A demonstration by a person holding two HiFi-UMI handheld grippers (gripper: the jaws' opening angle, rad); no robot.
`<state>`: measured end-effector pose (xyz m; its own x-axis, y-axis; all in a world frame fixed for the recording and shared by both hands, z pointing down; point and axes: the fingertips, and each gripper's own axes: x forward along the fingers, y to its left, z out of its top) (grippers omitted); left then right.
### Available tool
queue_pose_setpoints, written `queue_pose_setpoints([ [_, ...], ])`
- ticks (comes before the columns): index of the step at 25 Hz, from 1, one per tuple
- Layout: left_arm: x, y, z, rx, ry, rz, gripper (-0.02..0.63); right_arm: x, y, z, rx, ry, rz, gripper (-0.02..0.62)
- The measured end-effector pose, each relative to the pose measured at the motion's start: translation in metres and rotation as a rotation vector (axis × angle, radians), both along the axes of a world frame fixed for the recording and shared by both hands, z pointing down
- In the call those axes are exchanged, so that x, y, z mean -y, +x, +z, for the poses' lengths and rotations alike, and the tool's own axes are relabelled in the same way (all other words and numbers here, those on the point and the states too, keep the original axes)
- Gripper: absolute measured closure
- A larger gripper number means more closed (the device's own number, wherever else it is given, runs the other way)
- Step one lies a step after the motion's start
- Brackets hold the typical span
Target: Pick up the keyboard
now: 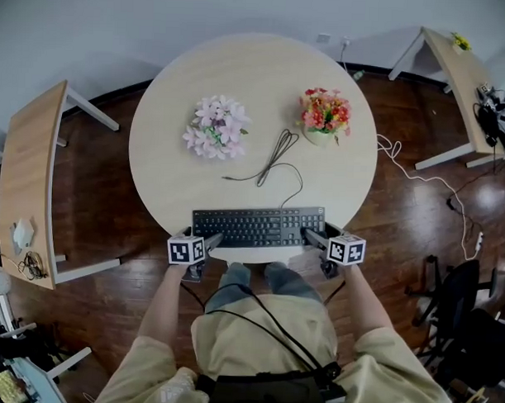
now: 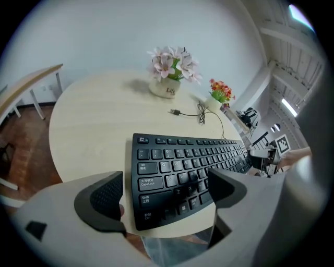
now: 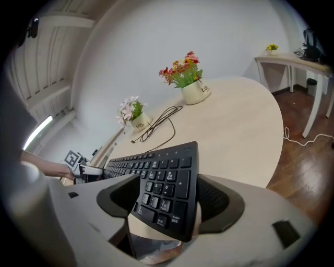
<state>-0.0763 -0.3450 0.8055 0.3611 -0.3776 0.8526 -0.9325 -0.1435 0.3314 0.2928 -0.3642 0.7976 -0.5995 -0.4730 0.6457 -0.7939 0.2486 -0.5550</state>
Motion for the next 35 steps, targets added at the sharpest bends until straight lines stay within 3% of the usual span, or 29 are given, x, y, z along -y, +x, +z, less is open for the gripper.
queue_pose_setpoints([
  [3,0.002,0.000,0.000,-0.023,-0.030,0.016,0.202,0.007,0.002,-0.001,0.064,-0.014,0.050,0.276],
  [6,0.006,-0.002,-0.004,-0.039,-0.046,0.030,0.207,0.005,-0.003,0.000,0.042,-0.018,0.016,0.278],
  [11,0.034,0.006,-0.043,-0.073,0.104,0.031,0.238,0.021,0.010,-0.021,0.038,0.060,0.027,0.287],
  [15,0.076,0.005,-0.110,-0.058,0.288,0.027,0.236,0.069,0.009,-0.090,0.059,0.264,0.041,0.291],
  [21,0.127,0.000,-0.247,0.011,0.641,0.006,0.236,0.132,0.007,-0.256,0.076,0.707,0.103,0.307],
  [27,0.143,-0.006,-0.375,0.024,0.958,-0.057,0.236,0.148,0.005,-0.405,0.042,1.046,0.133,0.307],
  [31,0.132,-0.014,-0.440,0.074,1.131,-0.057,0.235,0.133,-0.001,-0.459,0.036,1.177,0.133,0.307],
  [35,0.123,-0.015,-0.461,0.095,1.206,-0.050,0.235,0.122,-0.001,-0.473,0.059,1.225,0.142,0.308],
])
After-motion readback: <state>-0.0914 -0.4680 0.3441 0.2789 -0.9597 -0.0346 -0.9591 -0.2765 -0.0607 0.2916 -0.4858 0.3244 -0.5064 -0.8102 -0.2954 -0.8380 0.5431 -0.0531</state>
